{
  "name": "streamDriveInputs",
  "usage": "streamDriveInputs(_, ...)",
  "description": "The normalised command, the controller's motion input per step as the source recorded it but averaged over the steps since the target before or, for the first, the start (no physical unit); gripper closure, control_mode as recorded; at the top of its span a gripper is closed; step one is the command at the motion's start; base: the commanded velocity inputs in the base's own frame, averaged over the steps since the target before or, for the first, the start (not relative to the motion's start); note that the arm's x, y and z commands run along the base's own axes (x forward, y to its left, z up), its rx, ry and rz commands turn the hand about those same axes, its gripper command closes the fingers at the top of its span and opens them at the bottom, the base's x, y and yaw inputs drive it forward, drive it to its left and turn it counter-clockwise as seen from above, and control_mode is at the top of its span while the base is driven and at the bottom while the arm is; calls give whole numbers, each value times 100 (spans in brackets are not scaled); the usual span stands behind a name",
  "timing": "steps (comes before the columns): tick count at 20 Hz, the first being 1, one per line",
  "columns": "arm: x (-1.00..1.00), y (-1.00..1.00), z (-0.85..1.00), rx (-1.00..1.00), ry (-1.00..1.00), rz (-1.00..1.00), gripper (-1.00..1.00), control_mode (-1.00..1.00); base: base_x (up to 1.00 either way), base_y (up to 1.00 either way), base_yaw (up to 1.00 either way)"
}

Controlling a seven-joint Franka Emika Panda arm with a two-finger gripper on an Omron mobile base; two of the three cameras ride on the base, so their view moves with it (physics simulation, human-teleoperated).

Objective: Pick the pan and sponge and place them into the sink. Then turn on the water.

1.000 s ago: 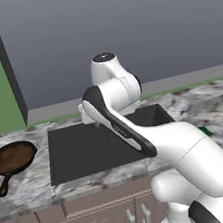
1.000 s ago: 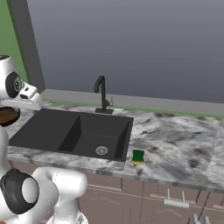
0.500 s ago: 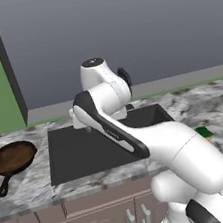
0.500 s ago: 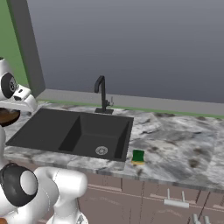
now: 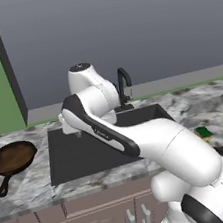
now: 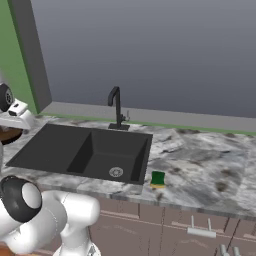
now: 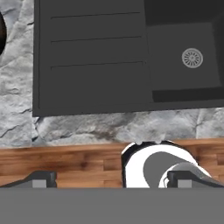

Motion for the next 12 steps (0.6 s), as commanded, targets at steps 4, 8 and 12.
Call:
streamDriveInputs(4, 4, 35, -8, 0, 5, -1, -100, -100, 0, 0, 0)
streamDriveInputs(8, 5, 35, -8, 0, 4, -1, -100, -100, 0, 0, 0)
streamDriveInputs(12, 8, 39, -10, 0, 4, -2, -100, -100, 0, 0, 0)
